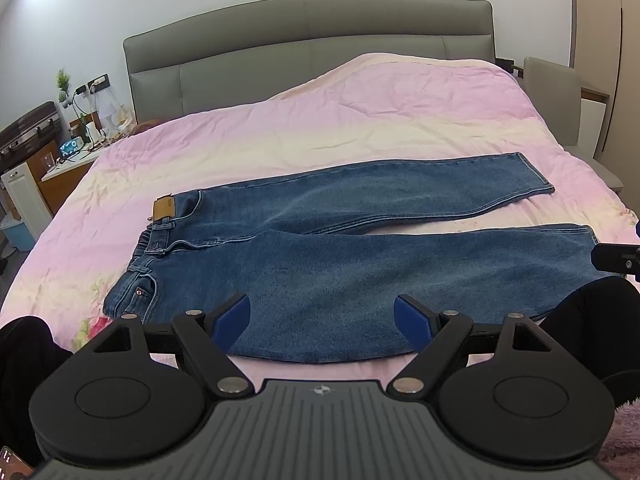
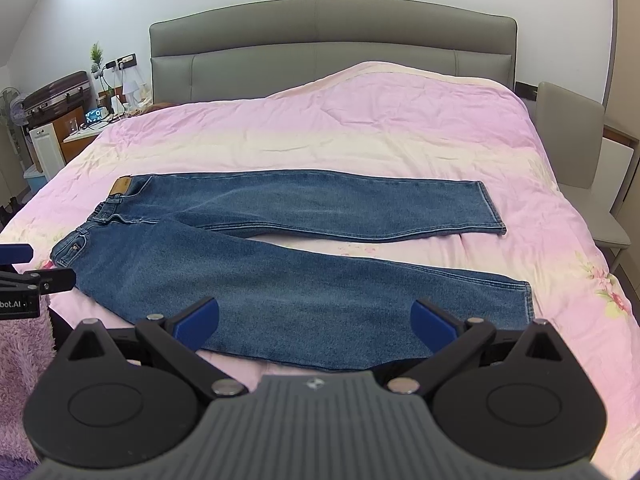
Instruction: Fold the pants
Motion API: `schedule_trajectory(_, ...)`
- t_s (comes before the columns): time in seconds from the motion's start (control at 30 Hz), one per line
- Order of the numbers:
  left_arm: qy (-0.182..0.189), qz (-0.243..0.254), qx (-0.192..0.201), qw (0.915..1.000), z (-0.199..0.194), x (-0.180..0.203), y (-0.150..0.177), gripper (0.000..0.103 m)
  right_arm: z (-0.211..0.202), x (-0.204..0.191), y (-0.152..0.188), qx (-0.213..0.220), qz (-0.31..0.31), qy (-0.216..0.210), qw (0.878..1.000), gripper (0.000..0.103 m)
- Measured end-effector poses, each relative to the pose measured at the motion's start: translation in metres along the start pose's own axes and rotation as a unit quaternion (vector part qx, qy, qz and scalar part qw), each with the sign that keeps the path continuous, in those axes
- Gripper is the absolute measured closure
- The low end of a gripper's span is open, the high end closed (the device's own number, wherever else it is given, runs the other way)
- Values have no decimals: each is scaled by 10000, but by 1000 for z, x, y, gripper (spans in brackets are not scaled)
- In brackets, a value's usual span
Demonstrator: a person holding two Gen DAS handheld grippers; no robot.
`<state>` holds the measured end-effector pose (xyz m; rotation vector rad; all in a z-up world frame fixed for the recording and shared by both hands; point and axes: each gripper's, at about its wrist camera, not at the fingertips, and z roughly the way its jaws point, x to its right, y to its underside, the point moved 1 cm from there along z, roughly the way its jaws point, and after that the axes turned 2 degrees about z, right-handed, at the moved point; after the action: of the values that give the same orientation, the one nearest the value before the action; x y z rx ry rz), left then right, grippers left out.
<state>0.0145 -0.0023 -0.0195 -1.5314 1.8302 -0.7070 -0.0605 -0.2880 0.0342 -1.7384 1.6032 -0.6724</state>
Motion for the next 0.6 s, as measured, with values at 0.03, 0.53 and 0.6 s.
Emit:
schedule_trajectory(0.03,5,14,25,10000,2,-1,-1,8,1,3,1,89,4,-29,10000,5)
schedule_trajectory(0.53,127,815,-158,9965,80,-43,-6,21,91,72,-15,19,-1036,707,9921,9)
schedule_trajectory(0.6,29,937,-255,9953,94,-56,-7,23,105,91,-20,-71,-1172,891,9891,15)
